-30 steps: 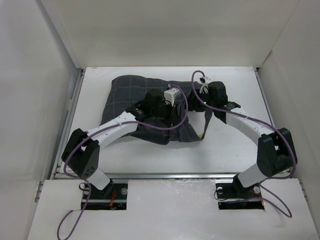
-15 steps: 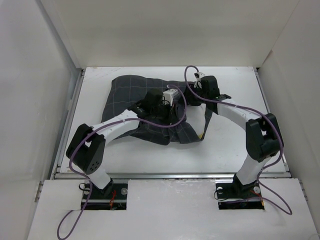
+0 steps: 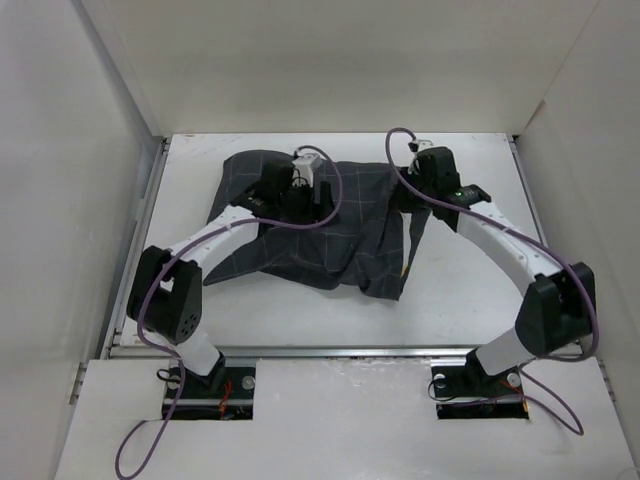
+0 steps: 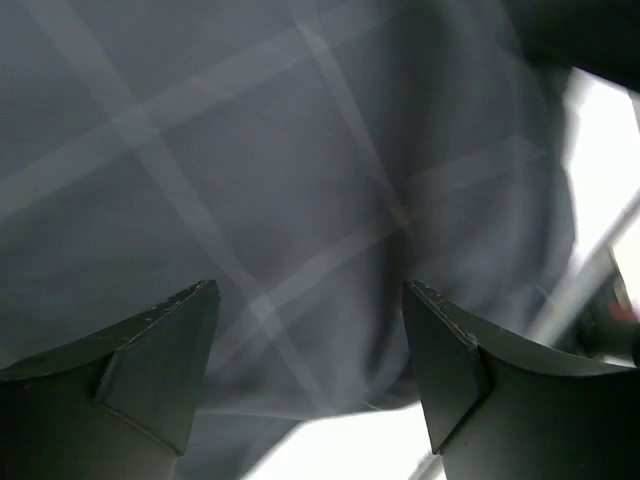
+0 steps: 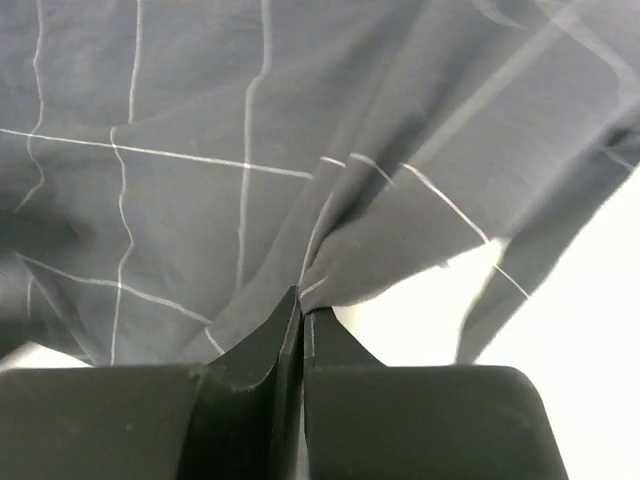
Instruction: Put the pillow into the pillowcase
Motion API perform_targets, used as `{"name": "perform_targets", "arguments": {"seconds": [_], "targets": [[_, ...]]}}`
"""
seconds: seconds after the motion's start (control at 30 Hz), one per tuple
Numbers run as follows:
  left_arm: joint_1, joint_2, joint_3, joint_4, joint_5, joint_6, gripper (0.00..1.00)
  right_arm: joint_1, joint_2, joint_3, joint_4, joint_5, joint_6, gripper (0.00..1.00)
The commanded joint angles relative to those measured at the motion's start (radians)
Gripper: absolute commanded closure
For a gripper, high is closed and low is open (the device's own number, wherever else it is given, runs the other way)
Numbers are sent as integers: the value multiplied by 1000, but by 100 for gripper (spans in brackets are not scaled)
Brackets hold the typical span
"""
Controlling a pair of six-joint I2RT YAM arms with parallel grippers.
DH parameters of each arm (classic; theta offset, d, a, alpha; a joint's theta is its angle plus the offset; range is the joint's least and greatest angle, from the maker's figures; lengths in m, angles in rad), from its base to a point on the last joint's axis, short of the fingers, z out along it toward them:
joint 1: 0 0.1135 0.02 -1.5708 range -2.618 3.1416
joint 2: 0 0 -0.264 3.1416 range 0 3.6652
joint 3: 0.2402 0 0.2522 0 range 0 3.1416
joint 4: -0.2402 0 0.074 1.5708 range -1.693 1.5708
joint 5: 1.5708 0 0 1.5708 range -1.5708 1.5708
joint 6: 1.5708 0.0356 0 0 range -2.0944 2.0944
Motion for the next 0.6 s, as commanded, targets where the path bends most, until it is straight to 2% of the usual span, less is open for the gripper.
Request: {"name": "perform_targets", "arguments": {"seconds": [0.0, 0.03, 0.07, 0.1, 0.17, 0.23, 0.3, 0.33, 0.43, 0.5, 0.57], "targets": [[69, -15, 60, 37, -94, 24, 30, 8, -90, 51, -179, 118, -36, 100], [83, 12, 79, 37, -94, 24, 34, 8, -113, 51, -237, 134, -36, 100], [112, 89, 97, 37, -94, 24, 49, 8, -122, 51, -269, 148, -36, 100], [126, 130, 141, 28, -85, 4, 57, -2, -122, 51, -305, 181, -26, 100], [149, 242, 171, 28, -35, 4, 65, -20, -153, 73, -415, 226, -1, 100], [181, 299, 198, 31, -22, -9, 77, -32, -173, 100, -496, 339, 19, 100], [200, 328, 199, 31, -22, -18, 78, -42, -202, 132, -636, 465, 81, 100], [212, 329, 199, 31, -31, -18, 78, -42, -211, 149, -676, 587, 105, 100], [232, 319, 186, 31, -45, -9, 78, -42, -246, 172, -742, 675, 151, 100], [232, 319, 186, 21, -57, -9, 78, -42, -260, 185, -713, 663, 151, 100], [243, 309, 186, 11, -68, 2, 80, -42, -278, 205, -673, 584, 114, 100]]}}
